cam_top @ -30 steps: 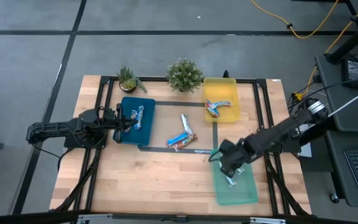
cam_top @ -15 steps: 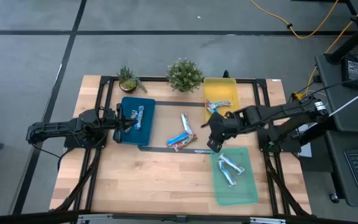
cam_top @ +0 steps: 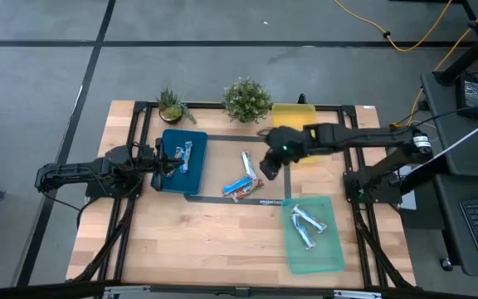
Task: Pick and place Granola Bars by type
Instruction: Put the yellow granola bar into the green bin
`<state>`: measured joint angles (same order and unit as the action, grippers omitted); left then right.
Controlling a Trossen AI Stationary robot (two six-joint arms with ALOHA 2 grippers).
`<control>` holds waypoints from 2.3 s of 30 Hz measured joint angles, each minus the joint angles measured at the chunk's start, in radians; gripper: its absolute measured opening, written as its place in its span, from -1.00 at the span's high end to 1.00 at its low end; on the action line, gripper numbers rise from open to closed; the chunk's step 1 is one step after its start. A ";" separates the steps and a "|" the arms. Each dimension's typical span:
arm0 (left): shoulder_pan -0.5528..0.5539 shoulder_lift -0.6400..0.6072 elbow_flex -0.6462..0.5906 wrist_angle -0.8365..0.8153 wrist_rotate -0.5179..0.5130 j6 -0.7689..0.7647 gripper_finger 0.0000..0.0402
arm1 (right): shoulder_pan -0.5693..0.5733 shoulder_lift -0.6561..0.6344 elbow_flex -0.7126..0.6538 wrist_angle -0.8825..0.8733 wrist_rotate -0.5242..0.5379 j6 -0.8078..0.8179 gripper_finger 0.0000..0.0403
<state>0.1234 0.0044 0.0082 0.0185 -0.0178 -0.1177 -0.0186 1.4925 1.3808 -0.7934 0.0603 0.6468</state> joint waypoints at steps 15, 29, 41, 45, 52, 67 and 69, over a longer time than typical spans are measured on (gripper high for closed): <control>0.000 0.000 0.000 0.000 0.000 0.000 0.94 | -0.032 0.164 0.068 0.119 -0.063 -0.082 0.25; 0.000 0.000 0.000 0.000 0.000 0.000 0.97 | -0.055 0.451 0.348 -0.164 0.032 -0.106 0.25; 0.000 0.000 0.000 0.000 0.000 0.000 0.97 | -0.098 0.473 0.349 -0.161 0.025 -0.102 -0.08; 0.000 0.000 0.000 0.000 0.000 0.000 0.96 | -0.112 0.491 0.349 -0.153 0.025 -0.101 -0.29; 0.000 0.000 0.000 0.001 0.000 0.000 0.94 | -0.128 0.548 0.348 -0.157 0.026 -0.072 -0.49; 0.000 0.000 0.000 0.000 0.000 0.000 0.94 | -0.142 0.696 0.347 -0.125 0.028 -0.023 -0.49; 0.000 0.000 0.000 0.000 0.000 0.000 0.95 | -0.147 0.699 0.346 -0.106 0.033 -0.023 -0.49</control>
<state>0.1230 0.0044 0.0079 0.0185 -0.0177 -0.1177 -0.1659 2.1916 1.7271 -0.8990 0.0932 0.6240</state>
